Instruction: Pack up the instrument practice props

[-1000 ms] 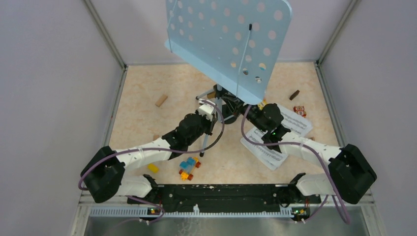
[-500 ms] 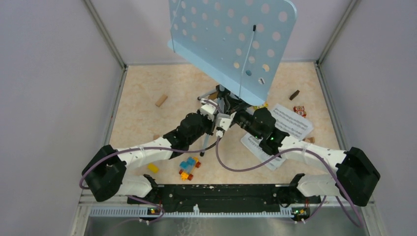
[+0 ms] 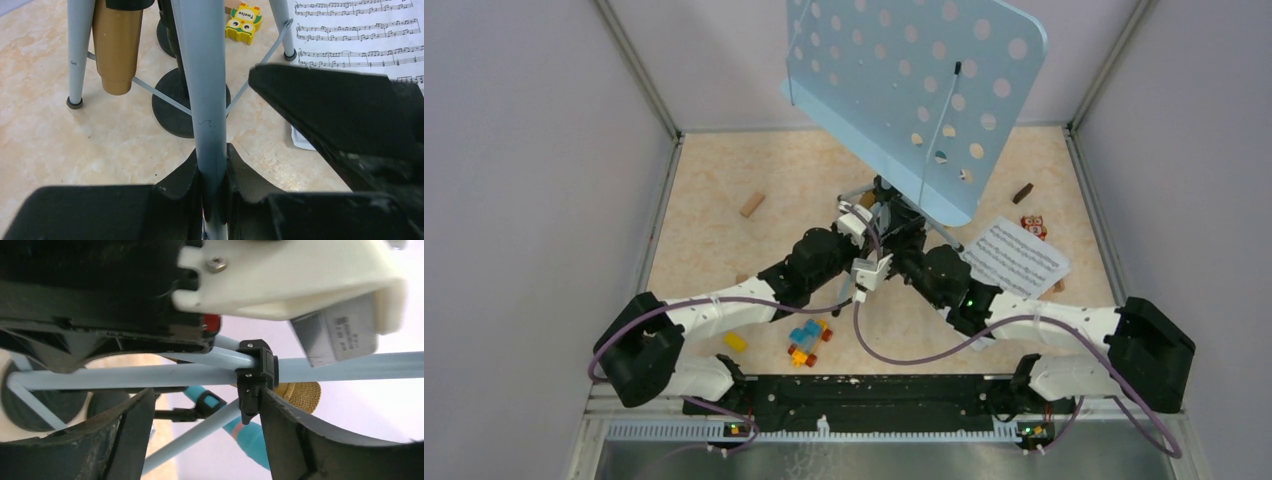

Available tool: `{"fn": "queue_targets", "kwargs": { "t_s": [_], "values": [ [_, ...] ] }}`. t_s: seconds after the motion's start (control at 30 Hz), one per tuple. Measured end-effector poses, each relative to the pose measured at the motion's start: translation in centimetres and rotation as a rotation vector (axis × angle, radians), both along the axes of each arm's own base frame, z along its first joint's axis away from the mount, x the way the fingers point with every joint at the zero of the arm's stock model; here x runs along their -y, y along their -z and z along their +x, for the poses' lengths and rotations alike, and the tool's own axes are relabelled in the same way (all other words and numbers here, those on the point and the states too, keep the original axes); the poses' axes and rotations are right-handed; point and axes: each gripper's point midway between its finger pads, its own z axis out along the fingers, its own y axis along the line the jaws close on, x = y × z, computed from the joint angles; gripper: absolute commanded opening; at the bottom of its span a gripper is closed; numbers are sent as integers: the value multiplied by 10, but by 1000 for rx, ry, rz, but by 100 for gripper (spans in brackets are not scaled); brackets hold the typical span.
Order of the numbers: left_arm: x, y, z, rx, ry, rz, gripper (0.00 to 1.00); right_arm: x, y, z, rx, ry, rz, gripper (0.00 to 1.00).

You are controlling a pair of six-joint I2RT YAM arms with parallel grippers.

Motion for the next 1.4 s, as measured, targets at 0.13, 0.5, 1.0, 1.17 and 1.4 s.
{"fn": "queue_targets", "kwargs": {
  "t_s": [0.13,0.5,1.0,1.17,1.4],
  "values": [
    [1,-1,-1,5,10,-1,0,0,-3,-14,-128,-14,180,77],
    [3,-1,1,7,9,-2,0,38,-6,-41,-638,87,1030,72],
    [4,-2,3,9,9,-4,0,65,12,7,-1344,208,2100,63],
    [4,-2,3,9,6,-3,0,45,-7,13,-1525,70,2288,56],
    [5,-2,2,7,10,-2,0,33,-16,22,-1634,-7,2391,44]
  ]
}}
